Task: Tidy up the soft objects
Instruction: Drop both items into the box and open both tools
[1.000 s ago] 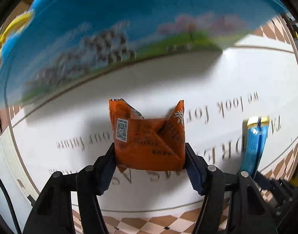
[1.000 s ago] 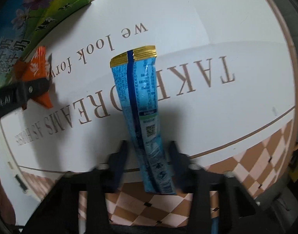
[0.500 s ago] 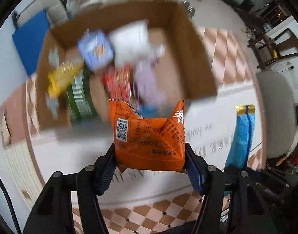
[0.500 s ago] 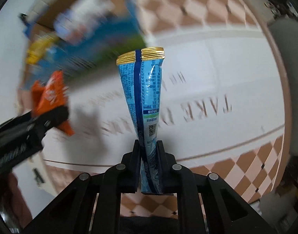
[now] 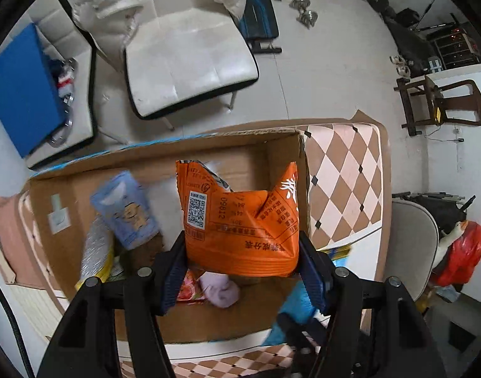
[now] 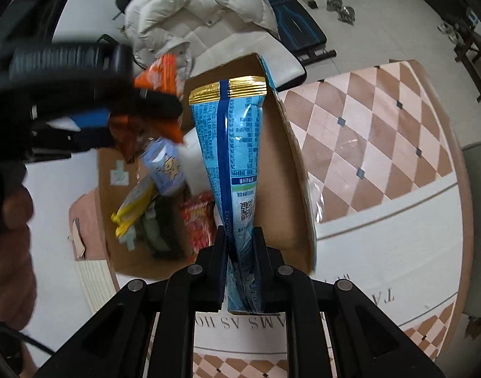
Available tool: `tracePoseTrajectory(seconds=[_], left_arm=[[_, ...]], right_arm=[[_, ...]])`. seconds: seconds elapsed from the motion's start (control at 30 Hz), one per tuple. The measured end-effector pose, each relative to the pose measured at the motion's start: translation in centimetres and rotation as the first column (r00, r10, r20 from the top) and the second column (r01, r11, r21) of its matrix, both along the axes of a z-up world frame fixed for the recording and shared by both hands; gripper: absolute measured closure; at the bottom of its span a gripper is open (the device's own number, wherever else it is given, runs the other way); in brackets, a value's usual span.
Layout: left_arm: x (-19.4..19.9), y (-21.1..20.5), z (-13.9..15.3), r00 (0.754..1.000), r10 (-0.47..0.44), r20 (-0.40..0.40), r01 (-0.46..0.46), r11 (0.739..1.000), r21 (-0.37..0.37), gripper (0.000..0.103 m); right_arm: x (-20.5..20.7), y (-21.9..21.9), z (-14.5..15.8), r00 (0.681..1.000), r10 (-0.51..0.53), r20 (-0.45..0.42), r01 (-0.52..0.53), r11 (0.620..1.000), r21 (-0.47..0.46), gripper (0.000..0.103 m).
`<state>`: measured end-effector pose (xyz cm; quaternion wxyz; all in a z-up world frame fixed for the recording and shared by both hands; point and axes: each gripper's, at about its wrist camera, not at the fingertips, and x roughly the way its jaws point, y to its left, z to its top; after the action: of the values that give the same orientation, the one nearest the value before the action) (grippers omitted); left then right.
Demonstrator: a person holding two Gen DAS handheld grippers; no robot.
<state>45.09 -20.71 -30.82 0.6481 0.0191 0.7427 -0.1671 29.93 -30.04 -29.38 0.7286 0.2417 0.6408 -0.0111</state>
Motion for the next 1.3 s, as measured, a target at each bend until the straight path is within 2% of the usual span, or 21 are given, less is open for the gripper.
tracePoseTrajectory(seconds=[0.23, 0.33, 0.4, 0.43, 0.47, 0.53, 0.6, 0.67, 0.8, 0.93, 1.0, 1.13, 1.3], left_arm=[[1.6, -2.0, -4.8, 0.994, -0.021, -0.105, 0.026, 0.999, 0.048, 0.039], [2.1, -1.9, -5.7, 0.99, -0.002, -0.142, 0.005, 1.0, 0.021, 0.034], [2.5, -1.7, -5.6, 0.99, -0.001, -0.138, 0.001, 1.0, -0.004, 0.03], [2.7, -1.5, -5.3, 0.993, 0.005, -0.121, -0.005, 1.0, 0.001, 0.028], [2.8, -1.4, -5.1, 0.993, 0.008, -0.114, -0.008, 1.0, 0.002, 0.021], [3.0, -0.9, -4.6, 0.995, 0.014, -0.1, -0.014, 1.0, -0.005, 0.017], [2.8, -0.4, -4.2, 0.996, 0.016, -0.087, -0.016, 1.0, 0.004, 0.017], [2.6, 0.1, -3.7, 0.998, 0.015, -0.066, -0.014, 1.0, 0.015, 0.017], [1.1, 2.1, -2.2, 1.0, 0.017, 0.003, -0.017, 0.999, 0.036, 0.004], [-1.2, 5.3, -0.8, 0.993, 0.054, 0.102, -0.058, 0.997, 0.045, 0.004], [-3.1, 7.3, 0.0, 0.986, 0.075, 0.149, -0.083, 0.996, 0.044, 0.003], [-7.3, 10.6, 1.2, 0.965, 0.093, 0.247, -0.119, 0.988, 0.094, 0.002], [-12.2, 14.1, 1.8, 0.941, 0.116, 0.319, -0.166, 0.977, 0.134, 0.002]], right_arm=[[1.8, -0.4, -4.0, 0.998, -0.001, -0.071, 0.0, 1.0, -0.008, 0.087], [2.5, -0.5, -5.2, 0.996, 0.012, -0.092, -0.013, 1.0, -0.008, 0.087], [2.9, -0.4, -5.8, 0.993, 0.029, -0.117, -0.03, 0.999, -0.011, 0.085], [3.1, -0.2, -6.0, 0.992, 0.041, -0.12, -0.043, 0.999, -0.011, 0.081], [3.2, -0.1, -6.1, 0.991, 0.05, -0.123, -0.052, 0.998, -0.017, 0.075], [3.2, 0.2, -5.9, 0.99, 0.067, -0.122, -0.072, 0.997, -0.036, 0.045], [3.2, 0.4, -5.6, 0.991, 0.078, -0.11, -0.085, 0.995, -0.056, 0.035], [3.3, 0.5, -5.3, 0.99, 0.082, -0.112, -0.09, 0.994, -0.066, 0.032], [3.1, 0.8, -4.6, 0.989, 0.105, -0.1, -0.115, 0.989, -0.096, 0.012], [1.9, 1.7, -3.6, 0.985, 0.152, -0.085, -0.164, 0.971, -0.173, 0.0], [1.0, 2.1, -3.1, 0.985, 0.158, -0.073, -0.17, 0.965, -0.199, 0.0], [-1.1, 2.4, -2.3, 0.989, 0.144, -0.042, -0.15, 0.961, -0.233, 0.0], [-3.5, 3.2, -1.4, 0.988, 0.152, -0.004, -0.146, 0.942, -0.303, 0.0]])
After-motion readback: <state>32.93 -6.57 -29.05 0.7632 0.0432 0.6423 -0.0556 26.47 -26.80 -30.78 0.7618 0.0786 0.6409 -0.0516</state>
